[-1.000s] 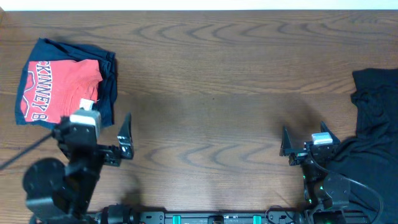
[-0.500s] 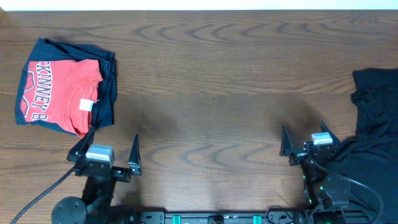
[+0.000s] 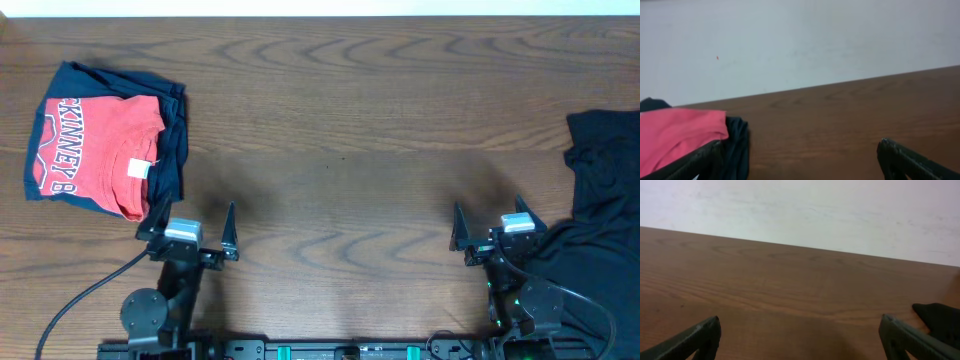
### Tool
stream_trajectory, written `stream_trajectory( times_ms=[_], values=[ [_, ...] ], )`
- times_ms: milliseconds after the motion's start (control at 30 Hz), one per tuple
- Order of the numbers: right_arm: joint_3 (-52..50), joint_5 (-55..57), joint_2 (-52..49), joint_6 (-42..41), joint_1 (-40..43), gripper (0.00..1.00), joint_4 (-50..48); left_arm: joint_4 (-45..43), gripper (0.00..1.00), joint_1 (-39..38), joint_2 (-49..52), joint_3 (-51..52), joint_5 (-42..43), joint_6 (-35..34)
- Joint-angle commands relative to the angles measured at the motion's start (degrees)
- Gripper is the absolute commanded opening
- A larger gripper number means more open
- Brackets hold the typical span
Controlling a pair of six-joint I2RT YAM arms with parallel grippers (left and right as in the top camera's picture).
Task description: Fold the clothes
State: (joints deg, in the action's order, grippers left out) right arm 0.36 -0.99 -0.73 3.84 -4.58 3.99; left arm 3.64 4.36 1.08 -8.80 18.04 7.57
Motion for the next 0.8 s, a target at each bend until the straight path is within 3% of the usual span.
stream_trajectory(
  times_ms=[0, 167, 267, 767],
  values=[
    [-0.04, 0.55, 0.2, 0.72, 0.55, 0.99, 0.24, -3.08, 0.98, -0.28, -0.66, 3.85, 0.76, 0.5],
    [-0.04, 0.55, 0.2, 0.72, 0.55, 0.99, 0.24, -4.63, 0.98, -0.46, -0.98, 8.39, 0.74, -0.35],
    [-0.04, 0.55, 0.2, 0.72, 0.55, 0.99, 0.22, -1.27, 0.98, -0.59, -0.98, 8.57, 0.74, -0.33],
    [-0.04, 0.57, 0.2, 0.72, 0.55, 0.99, 0.24, -1.18, 0.98, -0.59, -0.85, 8.57, 0.72, -0.31]
  ],
)
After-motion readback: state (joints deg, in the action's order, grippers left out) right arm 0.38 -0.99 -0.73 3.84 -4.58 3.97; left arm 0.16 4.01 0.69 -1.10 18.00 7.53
